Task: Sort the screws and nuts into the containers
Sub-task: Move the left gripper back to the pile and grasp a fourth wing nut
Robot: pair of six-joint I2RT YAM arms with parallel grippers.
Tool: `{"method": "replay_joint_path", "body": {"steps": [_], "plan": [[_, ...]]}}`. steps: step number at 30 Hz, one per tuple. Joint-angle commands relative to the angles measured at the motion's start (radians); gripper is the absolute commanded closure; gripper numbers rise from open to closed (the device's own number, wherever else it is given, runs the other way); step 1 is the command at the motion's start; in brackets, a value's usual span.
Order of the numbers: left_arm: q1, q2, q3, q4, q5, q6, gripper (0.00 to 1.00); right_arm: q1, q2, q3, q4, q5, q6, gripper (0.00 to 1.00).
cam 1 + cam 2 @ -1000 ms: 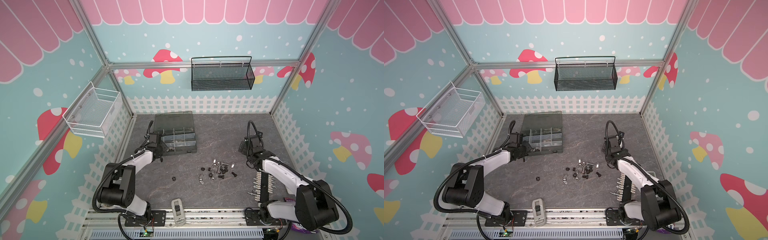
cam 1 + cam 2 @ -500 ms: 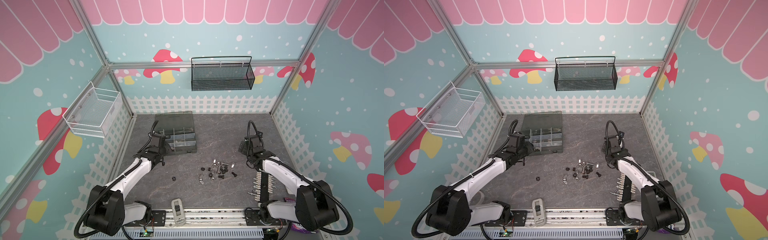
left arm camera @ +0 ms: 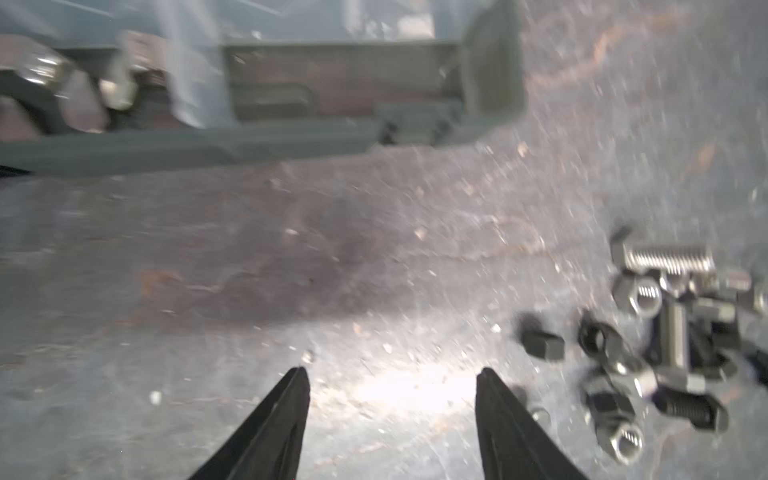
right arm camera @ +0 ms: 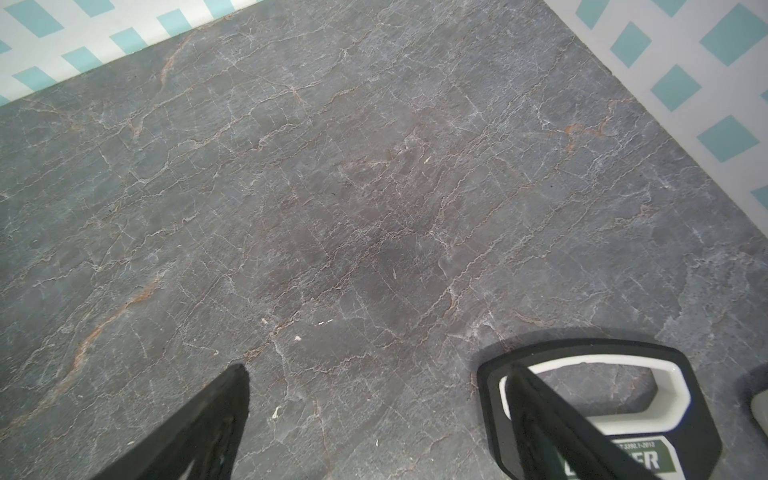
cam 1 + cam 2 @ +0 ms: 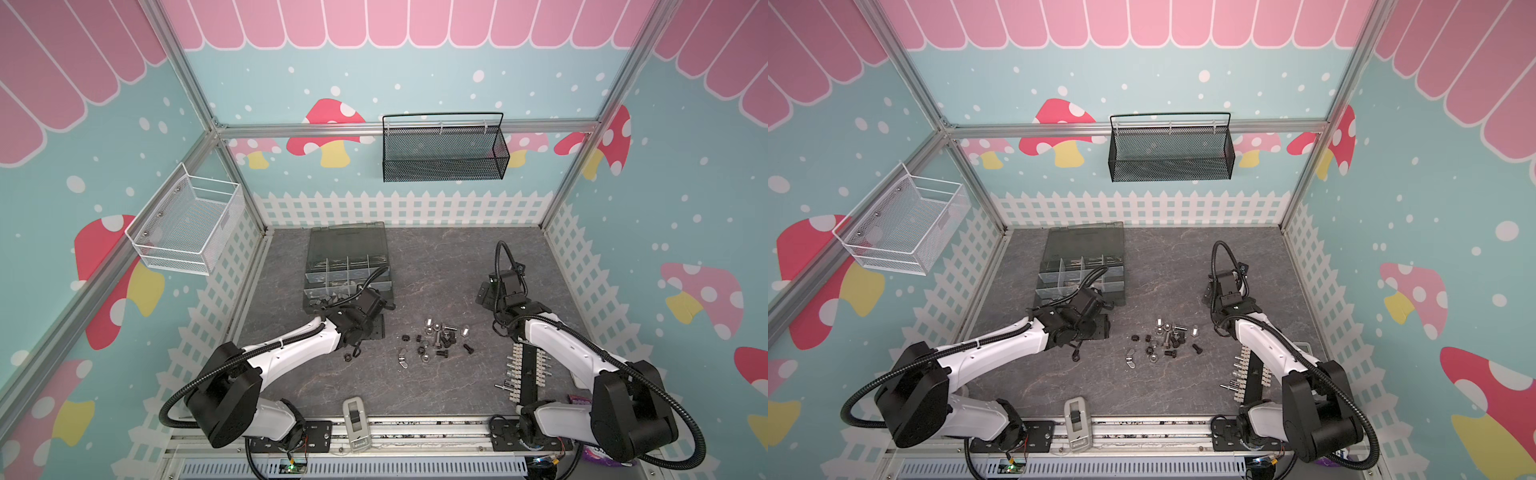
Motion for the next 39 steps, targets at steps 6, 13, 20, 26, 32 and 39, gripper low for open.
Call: {"method": "replay_joint_path", "body": {"steps": [6,13,20,26,32,39], "plan": [[-0.143,0.120,0.097,-0.064,0.030,0.022,0.35,0.008,0.003,0.013,0.001,0.001,0.026,0.03],[-0.205,0.228,0.170,-0.095,0.057,0.078,0.35,0.008,0.003,0.009,-0.001,0.003,0.027,0.03],[-0.260,0.310,0.237,-0.169,0.032,0.123,0.37,0.008,0.000,0.003,-0.005,0.010,0.026,0.03],[-0.269,0.356,0.260,-0.202,-0.002,0.134,0.37,0.008,-0.001,-0.005,-0.004,0.010,0.031,0.03],[-0.270,0.375,0.258,-0.221,-0.011,0.128,0.44,0.009,-0.001,-0.006,-0.004,0.013,0.029,0.03],[-0.269,0.368,0.236,-0.229,-0.013,0.124,0.49,0.008,0.001,-0.007,-0.005,0.012,0.031,0.03]]}}
